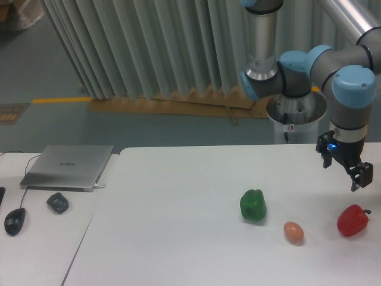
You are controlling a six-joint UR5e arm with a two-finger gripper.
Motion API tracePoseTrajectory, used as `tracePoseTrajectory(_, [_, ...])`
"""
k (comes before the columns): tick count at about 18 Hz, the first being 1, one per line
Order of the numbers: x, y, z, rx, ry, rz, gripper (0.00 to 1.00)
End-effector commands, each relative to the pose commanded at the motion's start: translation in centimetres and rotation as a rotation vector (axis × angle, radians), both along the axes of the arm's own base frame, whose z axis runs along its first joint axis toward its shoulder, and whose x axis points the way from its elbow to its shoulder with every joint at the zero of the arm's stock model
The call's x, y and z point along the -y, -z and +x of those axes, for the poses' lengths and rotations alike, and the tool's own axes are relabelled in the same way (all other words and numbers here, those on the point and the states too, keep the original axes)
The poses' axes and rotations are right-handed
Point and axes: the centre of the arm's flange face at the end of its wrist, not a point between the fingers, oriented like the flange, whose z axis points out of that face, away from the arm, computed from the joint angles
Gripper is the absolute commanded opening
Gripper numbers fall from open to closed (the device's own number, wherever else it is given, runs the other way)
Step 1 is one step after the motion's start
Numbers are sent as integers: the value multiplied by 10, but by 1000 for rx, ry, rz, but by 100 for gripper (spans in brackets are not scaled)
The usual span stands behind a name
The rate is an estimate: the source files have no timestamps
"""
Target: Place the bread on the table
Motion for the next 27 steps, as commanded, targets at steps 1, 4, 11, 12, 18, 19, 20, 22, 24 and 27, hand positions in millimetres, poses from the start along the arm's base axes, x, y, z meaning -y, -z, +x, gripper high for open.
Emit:
tracePoseTrajectory(1, [6, -4, -3, -4, -9, 3, 100])
tracePoseTrajectory(4, [16, -9, -8, -6, 20, 5, 100])
tracePoseTrajectory(11, [58, -16, -26, 22, 170, 0, 100])
tracePoseTrajectory(12, [60, -16, -27, 22, 173, 0, 100])
tracePoseTrajectory(18, [84, -20, -39, 31, 213, 2, 100])
tracePoseTrajectory(19, [88, -22, -41, 35, 214, 3, 100])
tracePoseTrajectory(20, [91, -22, -43, 35, 216, 3, 100])
tracePoseTrajectory(22, [103, -21, -53, 33, 193, 3, 100])
tracePoseTrajectory(24, [116, -21, -64, 31, 166, 4, 100])
tracePoseTrajectory(27, [129, -22, -72, 32, 176, 5, 100])
